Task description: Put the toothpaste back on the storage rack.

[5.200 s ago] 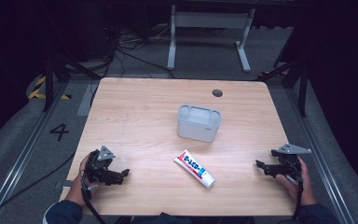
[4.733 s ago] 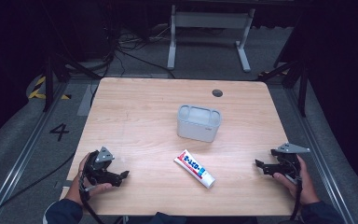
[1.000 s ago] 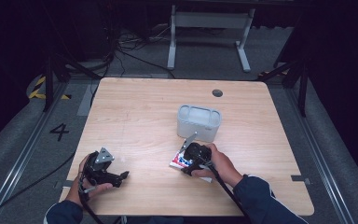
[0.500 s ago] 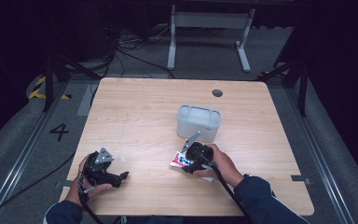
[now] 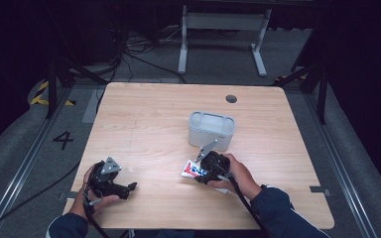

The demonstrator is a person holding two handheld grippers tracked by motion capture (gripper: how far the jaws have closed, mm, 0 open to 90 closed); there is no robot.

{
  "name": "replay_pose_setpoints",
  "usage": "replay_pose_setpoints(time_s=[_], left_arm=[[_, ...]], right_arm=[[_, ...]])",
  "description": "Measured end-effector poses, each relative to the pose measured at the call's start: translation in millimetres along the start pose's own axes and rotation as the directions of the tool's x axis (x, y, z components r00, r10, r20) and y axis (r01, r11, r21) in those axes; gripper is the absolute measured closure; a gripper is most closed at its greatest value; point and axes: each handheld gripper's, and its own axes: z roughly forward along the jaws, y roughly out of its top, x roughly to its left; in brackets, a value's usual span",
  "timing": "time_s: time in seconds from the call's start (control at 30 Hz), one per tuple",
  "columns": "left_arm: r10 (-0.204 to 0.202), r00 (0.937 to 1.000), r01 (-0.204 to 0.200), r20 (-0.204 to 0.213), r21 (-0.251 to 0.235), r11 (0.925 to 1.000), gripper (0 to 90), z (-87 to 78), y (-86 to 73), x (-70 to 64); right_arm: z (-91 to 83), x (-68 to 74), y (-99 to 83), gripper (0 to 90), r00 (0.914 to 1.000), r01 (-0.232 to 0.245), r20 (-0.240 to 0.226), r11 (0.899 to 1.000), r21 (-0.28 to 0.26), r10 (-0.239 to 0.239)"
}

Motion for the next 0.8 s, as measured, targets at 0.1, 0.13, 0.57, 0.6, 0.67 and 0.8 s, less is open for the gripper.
replay_pose_setpoints(time_s=[0.1, 0.13, 0.57, 0.6, 0.67, 0.8], left_arm=[[-0.002, 1.0000, 0.002, 0.000, 0.000, 1.0000, 0.7, 0.0, 0.0, -0.1], [-0.001, 1.0000, 0.001, 0.000, 0.000, 1.0000, 0.7, 0.0, 0.0, 0.0], [0.004, 1.0000, -0.004, -0.003, -0.002, 1.0000, 0.7, 0.0, 0.1, 0.3], [-0.001, 1.0000, 0.001, -0.001, -0.003, 1.0000, 0.7, 0.2, 0.0, 0.0], [0.002, 1.0000, -0.002, -0.003, -0.002, 1.0000, 0.7, 0.1, 0.1, 0.2], [0.005, 1.0000, -0.005, -0.004, -0.001, 1.0000, 0.7, 0.0, 0.1, 0.4]], right_arm=[[-2.4, 0.2, -0.2, 62.0, 1.0000, 0.000, 0.004, 1.000, -0.013, 0.000], [-2.8, 0.2, -0.2, 62.0, 1.0000, 0.000, 0.004, 1.000, -0.017, 0.000], [-16.4, -2.9, -0.4, 62.6, 0.9998, -0.007, 0.020, 0.994, -0.111, 0.009], [-17.4, -3.0, -0.4, 62.6, 0.9998, -0.007, 0.018, 0.993, -0.116, 0.009], [-18.8, -3.2, -0.6, 62.7, 0.9996, -0.009, 0.024, 0.992, -0.127, 0.012], [-24.3, -4.6, -0.9, 62.8, 0.9991, -0.016, 0.037, 0.987, -0.162, 0.022]])
